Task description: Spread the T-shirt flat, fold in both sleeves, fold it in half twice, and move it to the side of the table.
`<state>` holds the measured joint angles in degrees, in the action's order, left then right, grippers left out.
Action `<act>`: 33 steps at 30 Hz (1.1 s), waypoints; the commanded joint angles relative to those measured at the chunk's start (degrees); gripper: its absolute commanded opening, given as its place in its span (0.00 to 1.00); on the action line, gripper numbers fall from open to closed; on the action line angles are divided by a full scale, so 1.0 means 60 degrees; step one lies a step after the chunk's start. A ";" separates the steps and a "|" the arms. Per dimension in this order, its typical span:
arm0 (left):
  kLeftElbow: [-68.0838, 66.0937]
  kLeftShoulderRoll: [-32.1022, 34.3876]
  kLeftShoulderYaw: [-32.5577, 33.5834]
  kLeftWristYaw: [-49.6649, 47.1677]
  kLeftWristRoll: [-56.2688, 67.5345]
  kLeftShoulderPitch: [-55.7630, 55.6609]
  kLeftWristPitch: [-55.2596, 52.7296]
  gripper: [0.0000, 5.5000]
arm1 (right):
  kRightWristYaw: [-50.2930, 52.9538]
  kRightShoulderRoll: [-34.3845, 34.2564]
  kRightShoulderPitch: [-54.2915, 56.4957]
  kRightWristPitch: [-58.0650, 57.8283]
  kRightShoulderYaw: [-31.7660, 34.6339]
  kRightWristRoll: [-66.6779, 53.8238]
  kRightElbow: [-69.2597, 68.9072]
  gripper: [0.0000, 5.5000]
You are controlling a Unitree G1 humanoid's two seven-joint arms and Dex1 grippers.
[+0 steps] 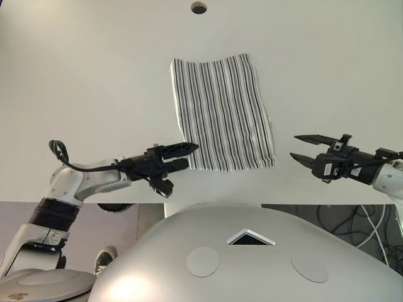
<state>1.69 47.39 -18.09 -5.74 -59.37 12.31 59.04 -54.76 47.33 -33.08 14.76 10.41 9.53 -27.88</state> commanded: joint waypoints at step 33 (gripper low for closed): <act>-0.1186 0.1388 -0.2081 0.1724 -0.0133 -0.0662 -0.0706 0.10 | 0.1298 0.0627 -0.0076 0.1213 0.0348 0.1243 0.1039 0.41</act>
<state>-0.94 53.62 -27.08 -2.13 -53.45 5.18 58.02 -47.96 49.81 -33.87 20.60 12.93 14.86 -22.68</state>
